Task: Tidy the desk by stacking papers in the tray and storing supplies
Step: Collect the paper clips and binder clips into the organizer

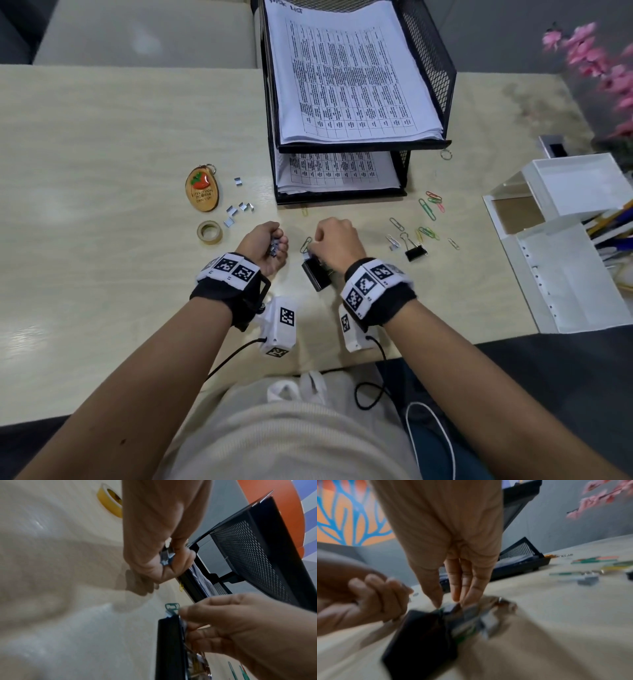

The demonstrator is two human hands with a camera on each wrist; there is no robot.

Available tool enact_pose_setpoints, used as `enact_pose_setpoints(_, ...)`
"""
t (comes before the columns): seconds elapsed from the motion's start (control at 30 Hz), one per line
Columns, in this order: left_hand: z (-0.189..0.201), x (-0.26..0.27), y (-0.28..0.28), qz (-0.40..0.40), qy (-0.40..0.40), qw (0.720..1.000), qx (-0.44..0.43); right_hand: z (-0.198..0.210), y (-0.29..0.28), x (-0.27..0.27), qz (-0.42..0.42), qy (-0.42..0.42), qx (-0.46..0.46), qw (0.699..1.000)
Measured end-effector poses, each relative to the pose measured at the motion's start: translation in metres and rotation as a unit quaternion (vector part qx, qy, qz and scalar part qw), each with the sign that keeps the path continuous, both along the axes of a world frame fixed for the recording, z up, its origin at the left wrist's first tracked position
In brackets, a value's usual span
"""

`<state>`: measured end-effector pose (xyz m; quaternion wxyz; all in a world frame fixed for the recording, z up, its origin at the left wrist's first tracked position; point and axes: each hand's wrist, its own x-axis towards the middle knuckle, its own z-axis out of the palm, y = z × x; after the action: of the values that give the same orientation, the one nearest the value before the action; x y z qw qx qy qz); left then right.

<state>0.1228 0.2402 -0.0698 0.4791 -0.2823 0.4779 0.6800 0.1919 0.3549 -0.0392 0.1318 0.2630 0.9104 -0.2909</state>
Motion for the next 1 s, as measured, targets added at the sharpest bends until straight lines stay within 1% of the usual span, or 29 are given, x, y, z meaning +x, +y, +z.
enact_pose_setpoints(0.07, 0.0, 0.001, -0.003, 0.001, 0.005, 1.0, -0.006, -0.003, -0.005, 0.001, 0.01, -0.01, 0.013, 1.0)
enact_pose_setpoints(0.17, -0.001, 0.003, -0.009, 0.006, 0.016, 1.0, -0.008, -0.005, -0.002, 0.004, -0.013, -0.004, -0.013, 1.0)
enact_pose_setpoints(0.23, -0.001, 0.004, -0.012, 0.01, 0.019, 1.0, -0.011, -0.004, 0.0, 0.009, -0.041, 0.027, -0.043, 0.998)
enact_pose_setpoints(0.3, -0.001, 0.005, -0.014, 0.012, 0.02, 1.0, -0.011, -0.003, -0.004, 0.011, -0.043, 0.063, -0.06, 0.995)
enact_pose_setpoints(0.37, 0.0, 0.006, -0.014, 0.011, 0.022, 1.0, -0.013, -0.004, -0.011, 0.014, -0.015, 0.065, -0.043, 0.997)
enact_pose_setpoints(0.47, 0.001, 0.007, -0.013, 0.011, 0.021, 1.0, -0.018, -0.01, -0.021, 0.018, 0.031, 0.035, 0.01, 0.999)
enact_pose_setpoints(0.53, 0.001, 0.007, -0.015, 0.015, 0.02, 1.0, -0.018, -0.013, -0.026, 0.019, 0.039, 0.035, 0.029, 0.998)
enact_pose_setpoints(0.63, -0.001, 0.007, -0.018, 0.018, 0.018, 1.0, -0.015, -0.015, -0.029, 0.021, 0.029, 0.057, 0.026, 0.998)
enact_pose_setpoints(0.73, -0.002, 0.009, -0.019, 0.032, 0.015, 0.999, -0.01, -0.011, -0.023, 0.025, -0.029, 0.093, -0.01, 0.995)
enact_pose_setpoints(0.8, -0.003, 0.011, -0.017, 0.046, 0.019, 0.999, 0.0, -0.002, -0.02, 0.026, -0.062, 0.138, -0.05, 0.987)
enact_pose_setpoints(0.87, -0.002, 0.014, -0.012, 0.045, 0.014, 0.999, 0.024, 0.013, -0.021, 0.026, -0.053, 0.177, -0.087, 0.979)
enact_pose_setpoints(0.97, 0.002, 0.02, -0.004, 0.027, -0.009, 0.995, 0.1, 0.035, -0.023, 0.025, 0.003, 0.174, -0.113, 0.978)
enact_pose_setpoints(1.0, 0.004, 0.022, -0.001, 0.018, -0.013, 0.995, 0.1, 0.039, -0.02, 0.025, 0.004, 0.179, -0.115, 0.977)
